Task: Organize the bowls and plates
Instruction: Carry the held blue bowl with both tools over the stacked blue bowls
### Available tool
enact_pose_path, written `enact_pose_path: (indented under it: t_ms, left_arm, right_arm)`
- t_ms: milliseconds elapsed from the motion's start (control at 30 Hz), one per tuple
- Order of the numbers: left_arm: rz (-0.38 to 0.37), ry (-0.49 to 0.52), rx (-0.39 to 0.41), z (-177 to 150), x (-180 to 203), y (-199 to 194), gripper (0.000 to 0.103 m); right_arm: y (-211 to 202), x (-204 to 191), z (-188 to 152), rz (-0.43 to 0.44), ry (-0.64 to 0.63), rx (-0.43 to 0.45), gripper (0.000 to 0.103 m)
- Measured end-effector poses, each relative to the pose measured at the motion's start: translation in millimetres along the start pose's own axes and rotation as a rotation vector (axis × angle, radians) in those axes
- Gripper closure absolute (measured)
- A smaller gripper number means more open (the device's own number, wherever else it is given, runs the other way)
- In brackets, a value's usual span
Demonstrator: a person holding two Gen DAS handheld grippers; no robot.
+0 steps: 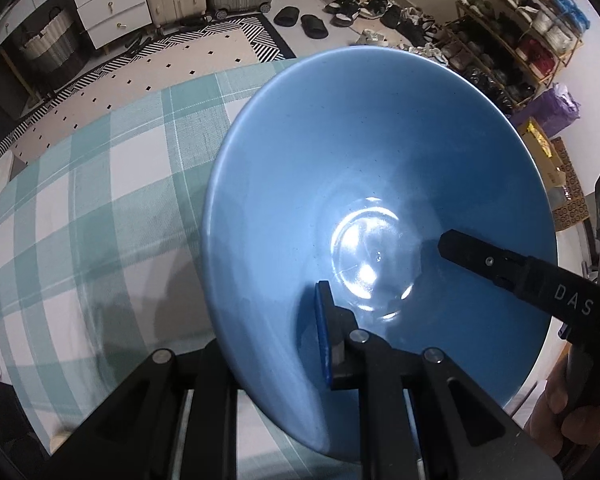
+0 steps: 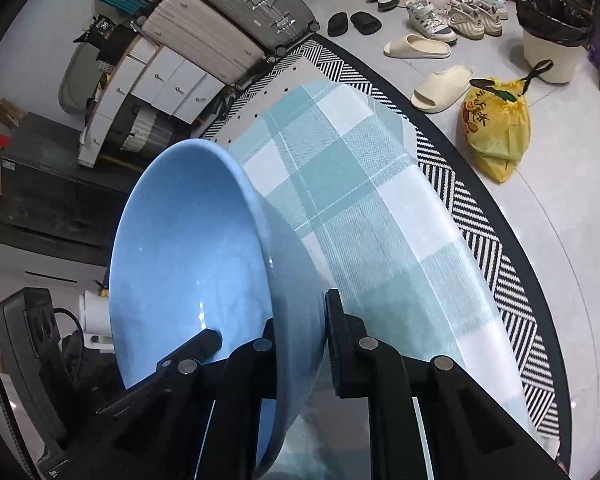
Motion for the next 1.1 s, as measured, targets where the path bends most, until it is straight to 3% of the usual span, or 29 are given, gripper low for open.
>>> enact_pose_path:
  t_ms: [333, 767, 933, 1100]
  left_arm:
    - [-0.01, 0.032, 0.027, -30.0, 22.0, -52.1, 0.088]
    - [-0.003, 0.05, 0.125, -63.8, 32.3, -143.1, 0.088]
    - [-0.03, 0.042, 0.118, -90.3, 33.9, -162.2, 0.088]
    - [0.027, 0.102, 0.153, -129.1, 37.8, -182.4, 0.088]
  right_arm:
    - [-69.6, -7.0, -33.9, 0.029, 0.01, 0.046, 0.091]
    - [-172.7, -44.2, -79.0, 0.065, -0.058, 0.125, 0.091]
    - [-194.1, -45.7, -106.6, 0.064, -0.058, 0.114, 0.091]
    - [-210.7, -44.0, -145.8, 0.058, -0.049, 0.11, 0.091]
Point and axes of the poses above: each gripper's, at about its wrist camera, not at the fingertips, and y roughly the way its jaws point, x to its right, z to its top, the point moved 7 cm from there along y, roughly the way its jaws point, and after that the axes turned 7 degrees about x, right-handed, at the moved point
